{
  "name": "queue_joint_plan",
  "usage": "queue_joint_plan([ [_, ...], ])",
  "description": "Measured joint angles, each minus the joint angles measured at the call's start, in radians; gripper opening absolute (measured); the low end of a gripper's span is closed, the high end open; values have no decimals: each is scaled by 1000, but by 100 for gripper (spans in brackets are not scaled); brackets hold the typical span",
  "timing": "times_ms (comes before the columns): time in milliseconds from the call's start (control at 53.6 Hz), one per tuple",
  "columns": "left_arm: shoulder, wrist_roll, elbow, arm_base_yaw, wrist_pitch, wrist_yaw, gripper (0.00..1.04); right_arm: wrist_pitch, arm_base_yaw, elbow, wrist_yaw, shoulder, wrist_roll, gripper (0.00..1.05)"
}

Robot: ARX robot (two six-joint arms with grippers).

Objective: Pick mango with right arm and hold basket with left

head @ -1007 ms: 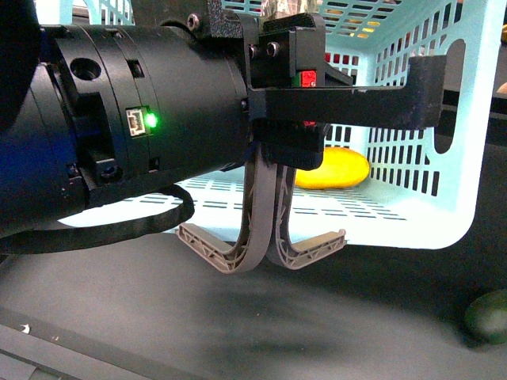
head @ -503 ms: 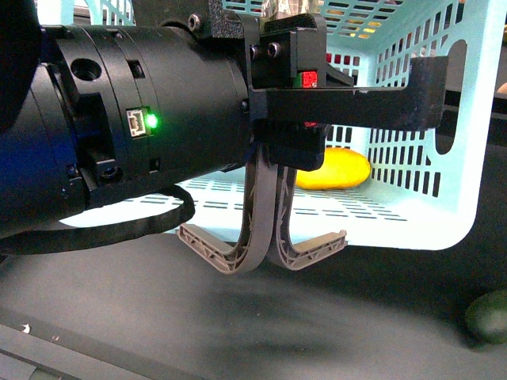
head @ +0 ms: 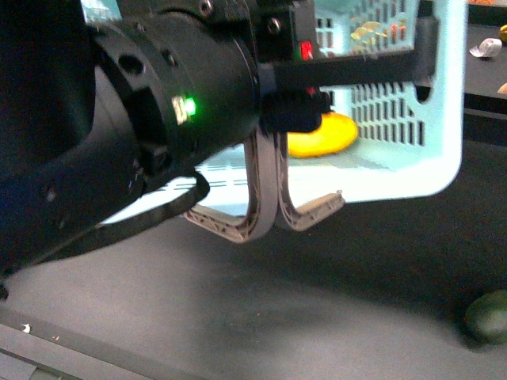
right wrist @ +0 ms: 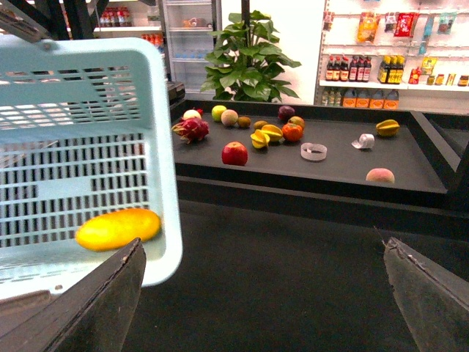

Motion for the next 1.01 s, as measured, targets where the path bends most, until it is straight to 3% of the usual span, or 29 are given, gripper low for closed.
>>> queue_joint_plan([
  [186,29,-171,82,27,-68,-168,7,0,0,0,0,0,0,97],
  [336,87,-353,153,61,-134,-235,7,0,0,0,0,0,0,97],
  [708,277,-755,366,127,-323,-268,7,0,0,0,0,-1,0,97],
  [1007,385,-901,478,200,-378,-272,7,0,0,0,0,-1,0,97],
])
